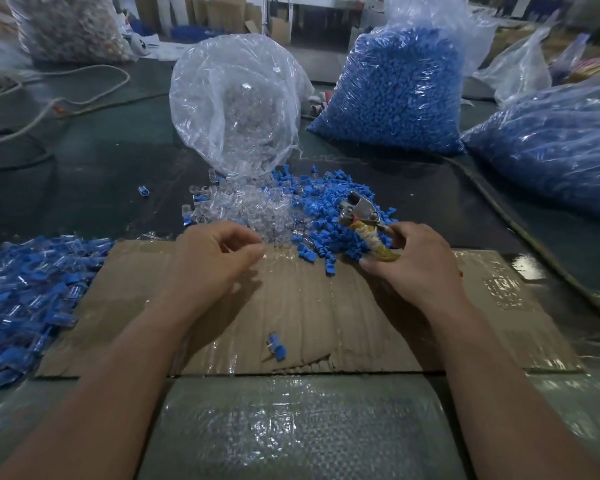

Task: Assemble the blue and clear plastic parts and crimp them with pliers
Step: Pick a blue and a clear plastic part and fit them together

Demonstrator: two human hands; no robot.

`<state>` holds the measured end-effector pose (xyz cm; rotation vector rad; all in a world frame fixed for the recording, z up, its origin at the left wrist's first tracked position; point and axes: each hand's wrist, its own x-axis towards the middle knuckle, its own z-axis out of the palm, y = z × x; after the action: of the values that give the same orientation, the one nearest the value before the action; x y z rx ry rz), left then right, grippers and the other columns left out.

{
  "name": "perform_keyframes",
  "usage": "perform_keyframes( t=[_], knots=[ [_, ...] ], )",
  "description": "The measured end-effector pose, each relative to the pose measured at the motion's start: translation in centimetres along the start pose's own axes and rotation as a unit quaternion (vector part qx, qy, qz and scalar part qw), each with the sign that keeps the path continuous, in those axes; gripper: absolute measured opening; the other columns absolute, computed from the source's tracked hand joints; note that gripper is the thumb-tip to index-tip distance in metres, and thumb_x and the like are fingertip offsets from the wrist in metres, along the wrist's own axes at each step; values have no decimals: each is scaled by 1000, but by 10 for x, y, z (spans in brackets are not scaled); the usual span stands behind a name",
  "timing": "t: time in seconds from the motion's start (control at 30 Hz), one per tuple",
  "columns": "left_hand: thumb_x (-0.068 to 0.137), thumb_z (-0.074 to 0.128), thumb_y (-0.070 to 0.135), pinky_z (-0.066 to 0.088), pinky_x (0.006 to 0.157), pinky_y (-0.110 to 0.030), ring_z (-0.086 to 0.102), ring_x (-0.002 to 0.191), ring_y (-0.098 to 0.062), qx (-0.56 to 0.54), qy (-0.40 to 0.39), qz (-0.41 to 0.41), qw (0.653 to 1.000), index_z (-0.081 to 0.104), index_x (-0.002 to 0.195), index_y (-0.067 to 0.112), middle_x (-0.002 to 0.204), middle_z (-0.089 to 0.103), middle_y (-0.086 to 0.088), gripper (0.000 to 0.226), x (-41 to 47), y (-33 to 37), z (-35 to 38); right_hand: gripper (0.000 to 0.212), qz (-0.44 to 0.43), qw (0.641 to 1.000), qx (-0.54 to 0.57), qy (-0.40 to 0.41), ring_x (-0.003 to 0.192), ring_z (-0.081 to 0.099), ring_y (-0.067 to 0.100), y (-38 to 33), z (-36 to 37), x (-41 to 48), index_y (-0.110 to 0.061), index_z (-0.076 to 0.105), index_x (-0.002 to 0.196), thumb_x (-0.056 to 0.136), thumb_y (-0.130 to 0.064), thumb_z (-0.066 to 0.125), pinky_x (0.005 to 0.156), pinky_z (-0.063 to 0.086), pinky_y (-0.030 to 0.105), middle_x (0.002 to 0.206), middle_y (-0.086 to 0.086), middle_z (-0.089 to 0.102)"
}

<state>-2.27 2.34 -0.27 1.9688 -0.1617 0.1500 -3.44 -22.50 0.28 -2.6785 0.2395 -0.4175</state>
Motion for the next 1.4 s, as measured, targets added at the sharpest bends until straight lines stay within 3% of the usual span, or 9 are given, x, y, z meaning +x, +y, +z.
perform_keyframes(
  t=[0.07,0.27,0.43,0.67,0.83,0.97,1.1,1.27,1.4],
  knots=[
    [80,70,20,37,55,-15,52,56,2,138,70,65,986,69,89,28,69,59,15,12,4,-1,3,67,9,1000,6,-8,93,49,17,-1,1,0,-17,56,117,63,-49,77,79,38,31,94,-4,47],
    [90,53,37,31,79,-25,37,93,-8,317,-36,64,946,44,135,28,100,34,7,46,11,-3,20,75,-17,999,1,-45,101,49,19,-16,10,1,-19,55,119,59,-58,75,86,38,32,108,1,54],
    [90,52,38,35,73,-26,40,90,-9,332,-18,76,940,52,123,31,98,36,7,34,8,-2,19,84,-10,996,-21,-82,111,44,20,-18,13,4,-17,48,130,62,-62,70,91,34,32,118,3,51],
    [87,61,25,33,71,-24,45,86,-11,285,-10,60,956,55,80,24,91,42,6,9,8,2,17,83,-25,996,-5,-85,115,39,18,-17,10,2,-16,46,132,66,-65,63,95,30,30,122,3,48],
    [86,63,26,38,73,-26,48,87,-12,273,-7,36,961,55,97,22,99,48,4,14,9,3,16,33,-182,981,21,62,90,42,8,-38,6,-6,-14,66,105,82,-37,65,79,26,20,98,1,61],
    [85,61,36,32,75,-23,40,88,-8,317,-43,27,947,60,115,20,96,42,3,34,10,2,12,20,-254,964,-56,-64,90,48,11,-61,16,-7,-20,64,105,89,-29,58,75,35,21,100,0,56],
    [83,65,34,24,71,-20,39,86,-7,307,-28,50,950,65,110,18,88,44,6,31,5,4,7,17,-252,959,-109,-68,90,54,16,-70,22,-6,-18,63,104,92,-23,52,80,44,30,100,2,60],
    [74,76,20,36,56,-8,57,65,1,120,10,10,993,63,93,29,81,61,12,25,-5,14,7,15,-235,964,-105,-60,94,51,16,-68,28,-8,-17,60,101,93,-20,49,85,38,31,100,0,59],
    [74,73,1,41,47,-6,59,50,3,-23,-17,-33,999,66,84,26,62,65,5,28,-9,20,10,13,-189,980,50,-44,88,54,12,-63,21,-14,-16,60,100,92,-18,51,81,44,31,97,-1,62]
  ],
)
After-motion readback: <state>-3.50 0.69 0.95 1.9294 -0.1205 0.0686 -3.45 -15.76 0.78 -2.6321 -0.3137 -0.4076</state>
